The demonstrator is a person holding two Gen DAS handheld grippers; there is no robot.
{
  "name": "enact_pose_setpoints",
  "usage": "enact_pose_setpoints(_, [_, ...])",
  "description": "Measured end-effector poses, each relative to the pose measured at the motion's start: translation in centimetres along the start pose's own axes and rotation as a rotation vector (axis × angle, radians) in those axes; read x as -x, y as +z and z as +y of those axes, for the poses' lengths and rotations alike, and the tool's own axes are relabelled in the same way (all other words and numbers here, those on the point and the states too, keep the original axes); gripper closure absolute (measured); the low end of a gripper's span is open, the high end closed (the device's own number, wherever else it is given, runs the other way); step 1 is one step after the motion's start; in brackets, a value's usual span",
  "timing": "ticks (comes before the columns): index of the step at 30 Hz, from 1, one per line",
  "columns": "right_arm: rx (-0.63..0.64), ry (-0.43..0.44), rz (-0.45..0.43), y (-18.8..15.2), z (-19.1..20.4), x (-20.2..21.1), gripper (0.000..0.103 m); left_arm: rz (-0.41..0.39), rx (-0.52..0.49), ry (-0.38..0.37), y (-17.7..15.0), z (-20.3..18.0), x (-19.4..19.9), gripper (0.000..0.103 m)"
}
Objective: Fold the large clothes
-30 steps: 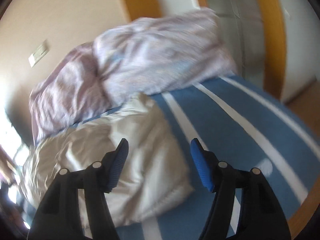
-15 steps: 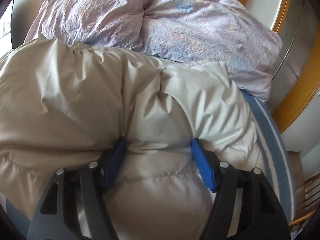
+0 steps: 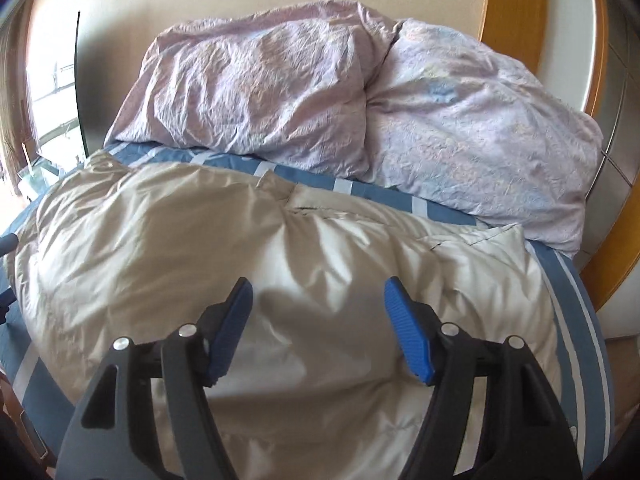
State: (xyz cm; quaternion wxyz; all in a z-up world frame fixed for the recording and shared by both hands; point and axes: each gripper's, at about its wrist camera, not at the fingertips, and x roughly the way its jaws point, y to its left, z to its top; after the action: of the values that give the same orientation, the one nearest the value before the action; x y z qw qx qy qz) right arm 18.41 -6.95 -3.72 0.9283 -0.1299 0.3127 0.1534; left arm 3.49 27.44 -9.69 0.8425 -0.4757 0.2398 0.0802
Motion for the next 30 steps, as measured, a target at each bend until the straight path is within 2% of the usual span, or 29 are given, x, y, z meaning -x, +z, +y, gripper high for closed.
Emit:
enact_pose_setpoints(4, [0.019, -0.029, 0.056, -0.6, 0.4, -2.4, 0.023, 0.012, -0.003, 0.021, 0.1, -0.4, -1.0, 0.011])
enact_pose_setpoints(7, [0.041, -0.04, 0.099, -1.0, 1.0, -4.0, 0.019, 0.025, 0.004, 0.036, 0.3, -0.5, -1.9, 0.011])
enact_pose_setpoints(15, [0.088, -0.084, 0.115, -1.9, 2.4, -5.6, 0.017, 0.038, 0.04, 0.054, 0.7, -1.4, -3.9, 0.011])
enact_pose_setpoints(18, [0.1, -0.11, 0.102, -2.2, 2.8, -5.7, 0.017, 0.027, 0.065, 0.059, 0.9, -1.5, -4.3, 0.015])
enact_pose_setpoints(21, [0.102, -0.124, 0.094, -2.4, 3.0, -5.8, 0.017, 0.008, 0.077, 0.055, 1.1, -1.7, -4.2, 0.026])
enact_pose_setpoints(26, [0.105, -0.137, 0.085, -2.5, 3.2, -5.9, 0.017, -0.026, 0.037, 0.026, 1.6, -3.1, -3.4, 0.052])
enact_pose_setpoints(30, [0.105, -0.145, 0.079, -2.6, 3.3, -6.0, 0.017, -0.061, -0.004, -0.025, 1.7, -4.6, -2.6, 0.065])
